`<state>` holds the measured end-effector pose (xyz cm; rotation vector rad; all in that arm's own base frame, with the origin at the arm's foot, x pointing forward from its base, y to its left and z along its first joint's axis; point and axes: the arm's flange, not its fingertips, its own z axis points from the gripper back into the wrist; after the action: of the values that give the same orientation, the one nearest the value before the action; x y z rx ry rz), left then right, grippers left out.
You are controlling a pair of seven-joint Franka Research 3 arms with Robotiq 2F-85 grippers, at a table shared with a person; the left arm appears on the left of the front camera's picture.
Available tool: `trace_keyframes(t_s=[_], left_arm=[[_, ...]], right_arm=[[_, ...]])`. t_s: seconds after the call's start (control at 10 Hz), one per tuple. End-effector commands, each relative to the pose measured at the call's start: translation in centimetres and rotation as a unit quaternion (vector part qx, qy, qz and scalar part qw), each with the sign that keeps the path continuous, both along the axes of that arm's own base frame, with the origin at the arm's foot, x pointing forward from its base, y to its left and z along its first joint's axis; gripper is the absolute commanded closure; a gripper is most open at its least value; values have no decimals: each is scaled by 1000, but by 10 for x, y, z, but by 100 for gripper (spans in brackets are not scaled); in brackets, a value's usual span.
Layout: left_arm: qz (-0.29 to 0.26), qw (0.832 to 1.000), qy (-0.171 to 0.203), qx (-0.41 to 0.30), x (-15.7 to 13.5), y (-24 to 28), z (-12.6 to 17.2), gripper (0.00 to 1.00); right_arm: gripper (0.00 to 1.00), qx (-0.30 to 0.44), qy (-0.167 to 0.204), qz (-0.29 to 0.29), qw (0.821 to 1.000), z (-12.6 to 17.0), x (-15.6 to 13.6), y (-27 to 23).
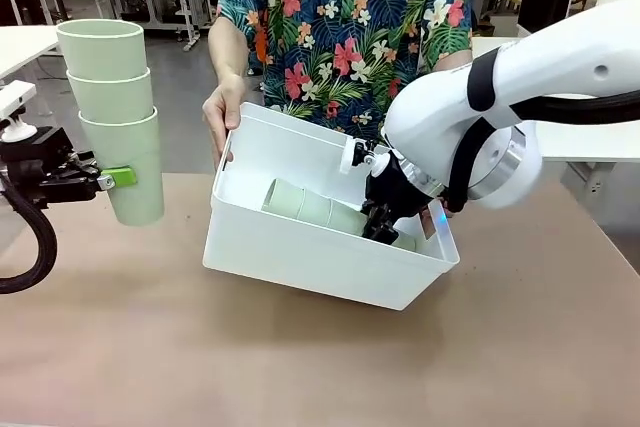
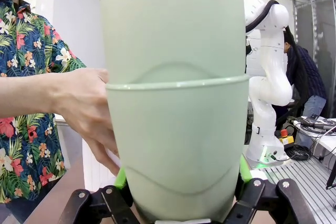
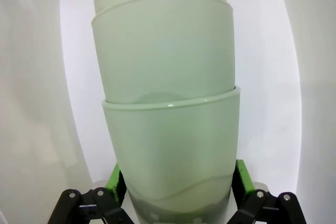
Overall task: Stack the cups and store them in the basket.
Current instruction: Place the stack of Reusable plastic cups into the Pantry Basket.
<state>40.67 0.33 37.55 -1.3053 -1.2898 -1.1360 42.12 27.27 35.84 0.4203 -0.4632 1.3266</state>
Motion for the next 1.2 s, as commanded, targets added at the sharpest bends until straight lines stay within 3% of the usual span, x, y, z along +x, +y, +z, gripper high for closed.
trace_keyframes(t_s=[0.0, 0.6, 1.1], left_arm=[[0, 1000, -6, -2, -1, 0, 6, 14], [0, 1000, -6, -2, -1, 0, 6, 14], [0, 1000, -6, -2, -1, 0, 6, 14]], right_arm=[[0, 9, 0, -13, 1000, 18, 0, -2], [0, 106, -8, -14, 994, 114, -6, -56], [0, 275, -22, -15, 961, 168, -36, -210]])
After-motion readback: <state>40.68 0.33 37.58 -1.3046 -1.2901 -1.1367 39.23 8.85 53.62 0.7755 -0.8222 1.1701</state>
